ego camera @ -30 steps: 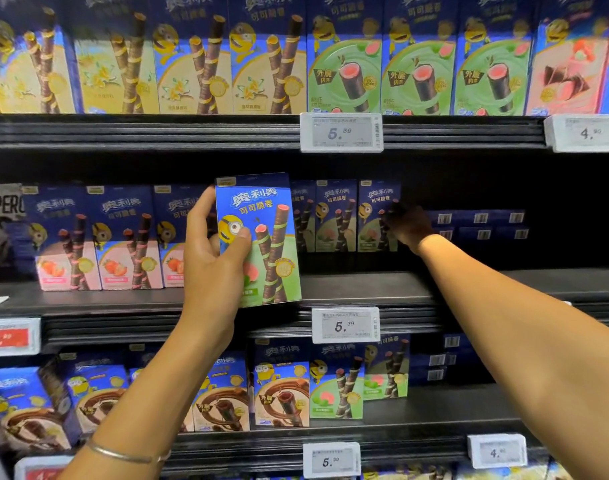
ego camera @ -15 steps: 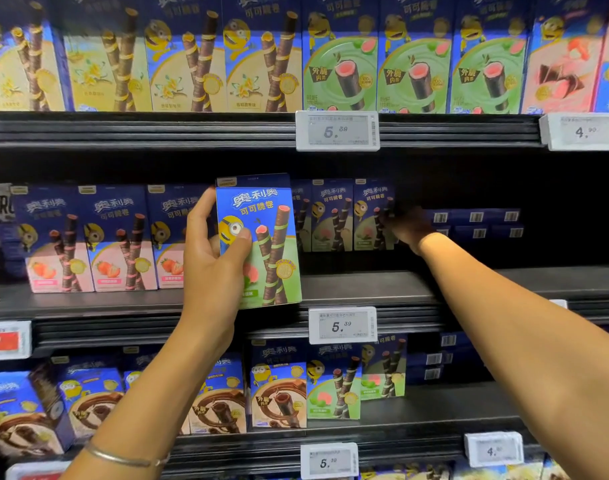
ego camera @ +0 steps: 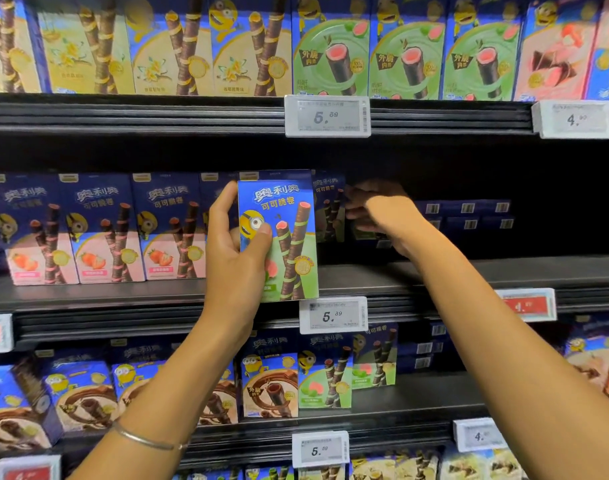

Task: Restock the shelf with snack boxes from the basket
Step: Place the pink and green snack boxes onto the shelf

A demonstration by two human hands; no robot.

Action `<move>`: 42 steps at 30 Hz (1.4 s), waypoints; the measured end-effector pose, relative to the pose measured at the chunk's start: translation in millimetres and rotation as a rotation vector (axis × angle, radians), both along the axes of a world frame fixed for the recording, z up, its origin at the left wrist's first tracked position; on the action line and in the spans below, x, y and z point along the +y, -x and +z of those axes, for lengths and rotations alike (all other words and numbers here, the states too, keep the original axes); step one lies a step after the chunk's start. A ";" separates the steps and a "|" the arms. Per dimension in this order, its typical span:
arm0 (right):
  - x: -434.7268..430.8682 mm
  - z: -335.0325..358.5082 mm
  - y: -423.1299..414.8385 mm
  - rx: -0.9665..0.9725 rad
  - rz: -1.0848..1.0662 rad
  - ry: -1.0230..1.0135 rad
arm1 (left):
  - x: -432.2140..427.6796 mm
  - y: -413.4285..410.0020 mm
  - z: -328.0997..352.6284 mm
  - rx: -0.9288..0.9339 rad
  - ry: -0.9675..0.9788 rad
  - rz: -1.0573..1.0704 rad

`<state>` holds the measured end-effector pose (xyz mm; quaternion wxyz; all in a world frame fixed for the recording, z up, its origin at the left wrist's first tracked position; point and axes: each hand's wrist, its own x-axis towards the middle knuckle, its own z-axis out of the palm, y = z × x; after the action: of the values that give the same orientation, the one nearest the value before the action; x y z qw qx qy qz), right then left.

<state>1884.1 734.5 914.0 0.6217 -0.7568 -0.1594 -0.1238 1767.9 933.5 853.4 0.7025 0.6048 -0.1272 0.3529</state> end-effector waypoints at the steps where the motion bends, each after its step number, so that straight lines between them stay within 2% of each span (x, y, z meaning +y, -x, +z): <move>1: 1.7 1.3 11.0 0.010 0.074 -0.008 | -2.0 0.5 0.4 0.008 -0.001 -0.003; 6: 6.2 6.5 47.1 0.048 0.496 0.123 | -9.2 -0.4 2.7 0.014 -0.019 0.002; 10: 11.2 0.3 52.6 0.018 0.579 0.173 | -14.3 -3.0 4.2 0.011 -0.046 -0.005; 13: 3.7 -0.2 48.4 -0.011 0.502 0.147 | -14.4 -3.6 7.6 0.061 -0.124 0.027; 15: -9.4 0.6 42.0 -0.022 0.380 0.079 | -6.1 -2.7 10.7 0.052 -0.241 0.125; 20: -32.5 -3.3 11.6 0.006 0.013 -0.049 | 22.7 1.0 14.5 -0.128 -0.617 0.472; 23: -20.6 -8.3 -9.4 0.032 -0.060 -0.010 | 36.3 -2.9 25.9 -0.204 -0.943 0.830; 26: 4.7 -17.1 -35.0 -0.032 -0.154 0.195 | 46.1 -11.0 40.1 -0.205 -1.129 1.024; 29: 30.0 -16.0 -50.1 -0.137 -0.320 0.459 | 47.4 -19.1 49.2 -0.105 -1.246 1.082; 32: 45.8 -12.3 -58.8 -0.115 -0.335 0.578 | 45.1 -26.4 52.3 -0.064 -1.340 1.094; 42: 70.5 -16.4 -68.4 -0.144 -0.407 0.505 | 47.0 -40.9 46.3 0.050 -1.366 1.065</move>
<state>1952.5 805.0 897.6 0.3643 -0.8926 -0.0741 -0.2551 1808.8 980.5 899.7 -0.0707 0.8809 0.0044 0.4680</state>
